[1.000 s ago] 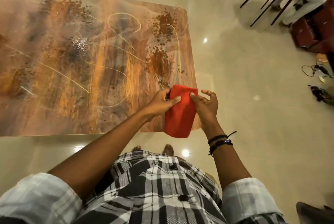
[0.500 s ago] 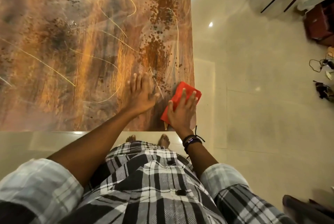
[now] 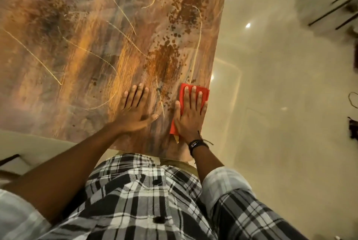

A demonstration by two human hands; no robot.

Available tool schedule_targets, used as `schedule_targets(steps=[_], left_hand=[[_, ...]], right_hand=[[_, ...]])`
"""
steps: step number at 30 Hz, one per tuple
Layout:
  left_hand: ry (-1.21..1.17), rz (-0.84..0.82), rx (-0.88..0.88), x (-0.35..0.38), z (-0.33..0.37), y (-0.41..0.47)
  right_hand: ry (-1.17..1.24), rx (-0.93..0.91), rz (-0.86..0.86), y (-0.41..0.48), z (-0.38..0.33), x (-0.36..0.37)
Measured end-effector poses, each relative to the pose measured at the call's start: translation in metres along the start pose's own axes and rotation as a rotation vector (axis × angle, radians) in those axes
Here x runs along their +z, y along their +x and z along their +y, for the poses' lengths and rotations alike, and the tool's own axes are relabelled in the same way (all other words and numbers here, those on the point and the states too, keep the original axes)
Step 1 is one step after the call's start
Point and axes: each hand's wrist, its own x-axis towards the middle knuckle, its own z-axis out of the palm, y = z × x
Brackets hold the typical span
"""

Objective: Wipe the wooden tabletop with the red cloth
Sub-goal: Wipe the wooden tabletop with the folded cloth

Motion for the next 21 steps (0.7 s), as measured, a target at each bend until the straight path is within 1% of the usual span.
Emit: schedule_targets(steps=[3,7,11,14,16,21], left_hand=[[0.022,0.061,-0.024,0.004,0.001,0.0],[0.012,0.079,-0.056,0.006,0.004,0.0],[-0.014,0.065,-0.07,0.006,0.003,0.002],[-0.022,0.055,-0.085,0.002,0.007,0.0],[-0.067,0.037,-0.099,-0.002,0.01,0.0],[-0.134,0.023,-0.117,-0.004,0.01,0.004]], right_hand=[[0.006,-0.096,-0.009,0.04,0.013,-0.001],[-0.029,-0.241,-0.013,0.091,0.022,0.0],[-0.033,-0.261,-0.008,0.117,0.019,-0.001],[-0.018,-0.268,-0.035,0.111,0.013,-0.003],[-0.005,-0.306,-0.034,0.097,0.01,-0.004],[0.015,-0.415,-0.076,0.022,-0.015,0.001]])
